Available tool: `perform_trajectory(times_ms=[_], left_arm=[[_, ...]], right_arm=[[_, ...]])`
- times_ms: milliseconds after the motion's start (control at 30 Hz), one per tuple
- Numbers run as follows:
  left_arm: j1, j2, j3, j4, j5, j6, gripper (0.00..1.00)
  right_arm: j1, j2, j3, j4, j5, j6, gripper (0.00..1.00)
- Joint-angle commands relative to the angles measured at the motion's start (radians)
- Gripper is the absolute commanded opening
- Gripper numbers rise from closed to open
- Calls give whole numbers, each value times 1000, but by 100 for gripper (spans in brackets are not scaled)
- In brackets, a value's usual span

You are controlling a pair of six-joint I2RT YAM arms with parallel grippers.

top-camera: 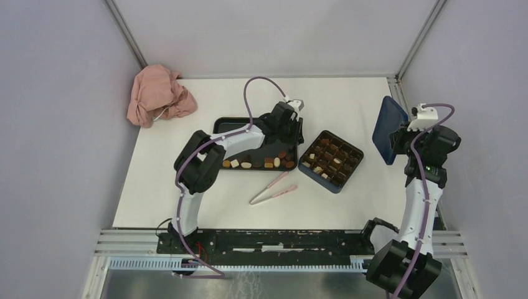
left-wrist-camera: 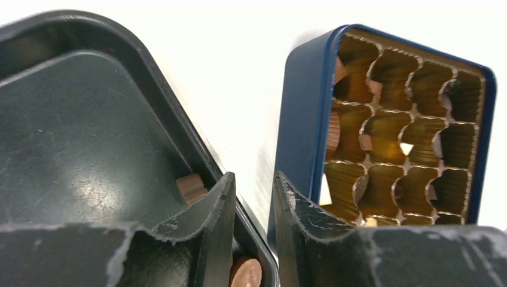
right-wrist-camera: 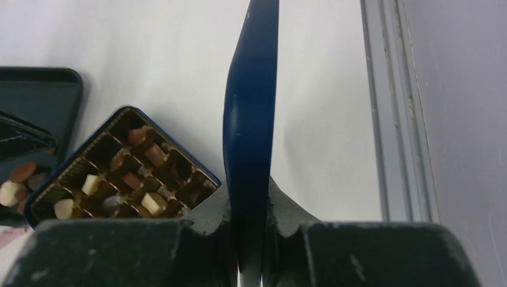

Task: Pack the chocolate
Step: Adjust the box lid, then adjust the packing box at the center of the board.

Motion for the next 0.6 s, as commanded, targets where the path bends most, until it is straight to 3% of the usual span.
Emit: perform_trajectory(times_ms=[0,233,567], left_arm=[[-18,54,74,-54,43,14,36],[-27,146,150,-122,154,38,36],[-42,90,63,-116,205,30,36]], right_arm=[[-13,-37,36,-145,43,-127,0],[-15,-54,2,-157,6,-124,0],[-14,4,0,-210,-37,-206,0]])
